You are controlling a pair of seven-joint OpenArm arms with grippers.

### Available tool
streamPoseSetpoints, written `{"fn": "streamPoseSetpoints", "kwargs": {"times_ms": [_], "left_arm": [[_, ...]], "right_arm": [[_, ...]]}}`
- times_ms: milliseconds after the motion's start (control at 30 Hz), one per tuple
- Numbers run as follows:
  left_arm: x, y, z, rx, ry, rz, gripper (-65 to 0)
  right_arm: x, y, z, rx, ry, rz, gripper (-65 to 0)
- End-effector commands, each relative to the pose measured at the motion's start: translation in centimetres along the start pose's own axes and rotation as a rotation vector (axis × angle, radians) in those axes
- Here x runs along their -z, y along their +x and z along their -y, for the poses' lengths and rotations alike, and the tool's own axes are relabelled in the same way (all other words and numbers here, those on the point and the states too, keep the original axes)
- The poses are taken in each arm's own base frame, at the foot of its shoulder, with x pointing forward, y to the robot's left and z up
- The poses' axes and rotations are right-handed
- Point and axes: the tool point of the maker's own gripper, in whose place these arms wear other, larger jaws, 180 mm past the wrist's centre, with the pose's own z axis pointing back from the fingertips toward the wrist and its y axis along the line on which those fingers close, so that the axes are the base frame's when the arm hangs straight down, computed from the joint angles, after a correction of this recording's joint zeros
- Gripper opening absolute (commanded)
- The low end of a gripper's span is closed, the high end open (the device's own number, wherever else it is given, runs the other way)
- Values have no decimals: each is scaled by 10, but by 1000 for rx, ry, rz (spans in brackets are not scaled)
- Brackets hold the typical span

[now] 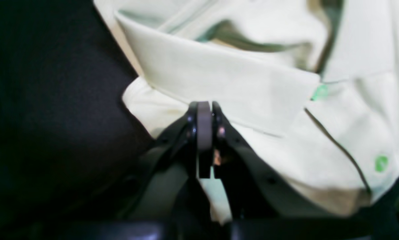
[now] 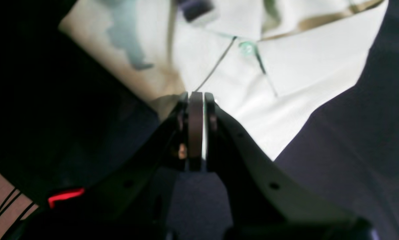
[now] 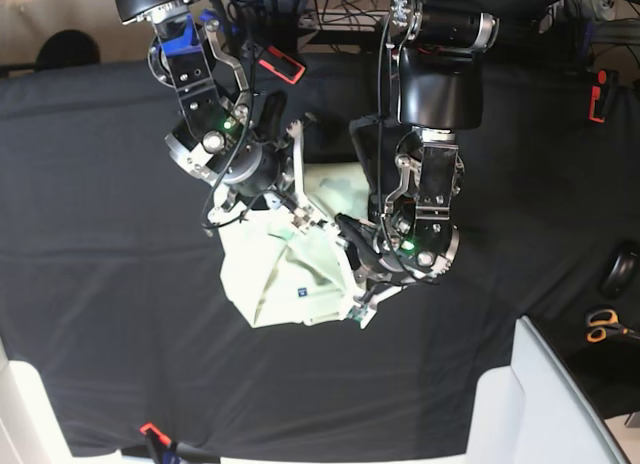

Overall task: Fold the T-shirt properly
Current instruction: 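Press and tuck the shirt's sides inward with both grippers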

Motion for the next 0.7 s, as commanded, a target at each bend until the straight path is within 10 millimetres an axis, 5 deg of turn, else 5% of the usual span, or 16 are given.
{"fn": "streamPoseSetpoints", "kwargs": {"times_ms": [0, 467, 667], "left_arm": [[-3, 29, -6, 7, 13, 67, -650], [41, 57, -8, -27, -74, 115, -650], [41, 70, -39, -53, 3, 157, -650]], "right_arm": [[-4, 16, 7, 5, -17, 51, -643], [-3, 12, -1, 4, 0, 42, -643], [-2, 10, -3, 2, 6, 37, -643]]}}
